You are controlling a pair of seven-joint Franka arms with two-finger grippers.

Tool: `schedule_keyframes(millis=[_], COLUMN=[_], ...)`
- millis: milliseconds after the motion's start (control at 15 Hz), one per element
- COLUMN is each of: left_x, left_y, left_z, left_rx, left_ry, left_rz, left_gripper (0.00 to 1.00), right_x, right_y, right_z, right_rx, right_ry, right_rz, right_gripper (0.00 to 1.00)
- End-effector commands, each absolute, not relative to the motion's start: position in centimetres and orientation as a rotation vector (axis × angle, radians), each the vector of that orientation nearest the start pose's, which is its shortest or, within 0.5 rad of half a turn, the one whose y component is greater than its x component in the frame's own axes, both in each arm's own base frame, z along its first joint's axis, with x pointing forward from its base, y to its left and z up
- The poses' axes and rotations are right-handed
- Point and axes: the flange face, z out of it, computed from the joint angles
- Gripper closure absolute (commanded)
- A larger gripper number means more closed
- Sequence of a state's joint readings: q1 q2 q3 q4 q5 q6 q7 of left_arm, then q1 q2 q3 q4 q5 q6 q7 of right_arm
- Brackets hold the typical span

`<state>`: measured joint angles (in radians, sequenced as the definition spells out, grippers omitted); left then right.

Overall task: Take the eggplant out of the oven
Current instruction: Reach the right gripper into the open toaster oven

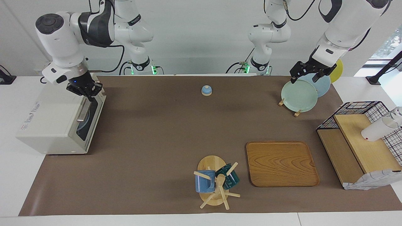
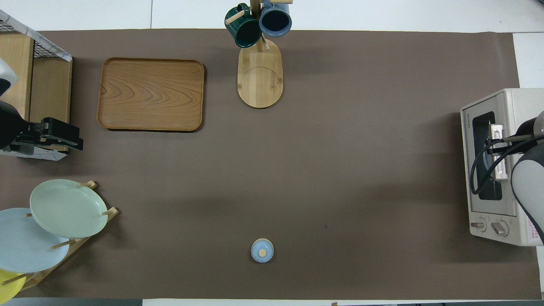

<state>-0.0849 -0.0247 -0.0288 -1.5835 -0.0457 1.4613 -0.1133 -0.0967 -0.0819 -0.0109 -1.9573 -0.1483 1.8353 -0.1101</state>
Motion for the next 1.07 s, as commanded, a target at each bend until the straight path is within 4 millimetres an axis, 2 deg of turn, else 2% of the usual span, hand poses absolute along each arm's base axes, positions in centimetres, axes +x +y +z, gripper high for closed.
schedule_keyframes(millis=[0,133,467,667,800,867,933,1000], left_x=[52.7,52.7,52.7,52.6,52.6,52.7,52.7,52.7], left_y=[-6.2,-6.2,-6.2,-6.3,-6.3,-6.2,-6.2,-6.2], left_z=[62.6,62.6,62.6,62.6,62.6,62.6,62.6,62.6], left_rx=[-3.154,-3.154,-3.154,-3.154,-3.154,-3.154,-3.154,-3.154], left_ry=[0.009,0.007,0.009,0.009,0.009,0.009,0.009,0.009], left_rz=[0.134,0.134,0.134,0.134,0.134,0.134,0.134,0.134], left_gripper=[0.0,0.0,0.0,0.0,0.0,0.0,0.0,0.0], right_x=[51.8,51.4,50.8,51.1,51.6,51.9,52.3,52.6], right_y=[-8.5,-9.4,-10.1,-8.7,-5.7,-5.1,-3.9,-3.2], right_z=[48.3,47.2,45.3,44.6,43.8,43.5,42.9,41.4], right_rx=[-3.312,-3.326,-3.319,-3.305,-3.256,-3.248,-3.244,-3.241], right_ry=[-0.039,-0.039,-0.069,-0.092,-0.118,-0.122,-0.151,-0.178], right_rz=[0.11,0.114,0.14,0.101,0.07,0.059,0.039,0.023], right_gripper=[1.0,1.0,1.0,1.0,1.0,1.0,1.0,1.0])
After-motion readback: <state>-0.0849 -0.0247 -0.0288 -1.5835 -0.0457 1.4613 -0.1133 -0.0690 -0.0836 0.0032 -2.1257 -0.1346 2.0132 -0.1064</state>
